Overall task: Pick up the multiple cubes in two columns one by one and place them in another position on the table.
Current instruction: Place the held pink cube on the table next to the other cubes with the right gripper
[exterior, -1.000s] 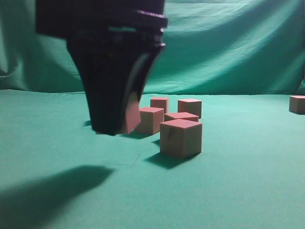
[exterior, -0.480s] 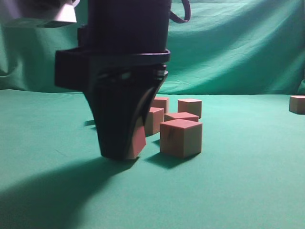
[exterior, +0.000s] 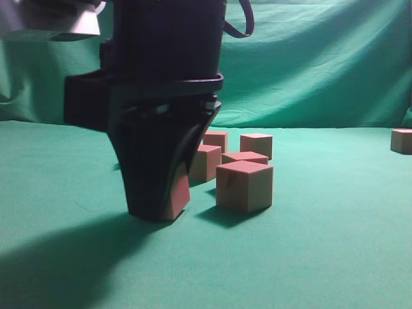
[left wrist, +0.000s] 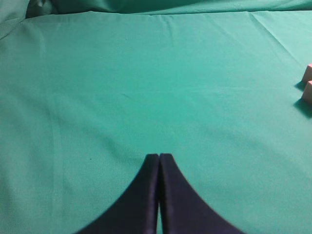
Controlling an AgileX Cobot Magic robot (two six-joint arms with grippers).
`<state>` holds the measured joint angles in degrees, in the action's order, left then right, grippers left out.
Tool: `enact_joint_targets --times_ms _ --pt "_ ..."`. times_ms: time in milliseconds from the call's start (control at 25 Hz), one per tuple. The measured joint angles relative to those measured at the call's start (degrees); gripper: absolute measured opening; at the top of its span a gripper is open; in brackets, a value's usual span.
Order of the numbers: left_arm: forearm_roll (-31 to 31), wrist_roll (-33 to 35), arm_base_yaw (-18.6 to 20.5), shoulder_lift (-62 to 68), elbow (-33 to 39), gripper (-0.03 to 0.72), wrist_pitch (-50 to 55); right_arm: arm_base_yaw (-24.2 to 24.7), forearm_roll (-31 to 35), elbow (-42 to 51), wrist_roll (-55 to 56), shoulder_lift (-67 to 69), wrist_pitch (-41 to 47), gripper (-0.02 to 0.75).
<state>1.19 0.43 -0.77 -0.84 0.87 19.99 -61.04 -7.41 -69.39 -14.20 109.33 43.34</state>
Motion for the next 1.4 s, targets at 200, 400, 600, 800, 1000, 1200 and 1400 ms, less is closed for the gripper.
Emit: enact_joint_targets --times_ms 200,400,600,800,1000,1200,1400 --pt "0.0 0.0 0.0 0.0 0.0 0.0 0.0 0.1 0.0 -0.1 0.0 0.1 0.4 0.265" --pt "0.0 0.0 0.0 0.0 0.0 0.0 0.0 0.1 0.0 -0.1 0.0 0.1 0.7 0.265" --pt "0.0 0.0 0.0 0.0 0.0 0.0 0.0 0.1 -0.1 -0.1 0.0 0.1 1.0 0.265" --pt "0.0 0.0 0.0 0.0 0.0 0.0 0.0 0.1 -0.2 -0.1 0.0 0.1 1.2 0.265" --pt "0.0 0.0 0.0 0.0 0.0 0.0 0.0 0.1 -0.2 -0.1 0.0 0.1 1.2 0.265" --pt "0.0 0.0 0.0 0.0 0.0 0.0 0.0 0.1 -0.3 -0.1 -0.5 0.1 1.6 0.265" --pt "0.0 0.0 0.0 0.0 0.0 0.0 0.0 0.2 -0.8 -0.1 -1.5 0.1 2.6 0.507"
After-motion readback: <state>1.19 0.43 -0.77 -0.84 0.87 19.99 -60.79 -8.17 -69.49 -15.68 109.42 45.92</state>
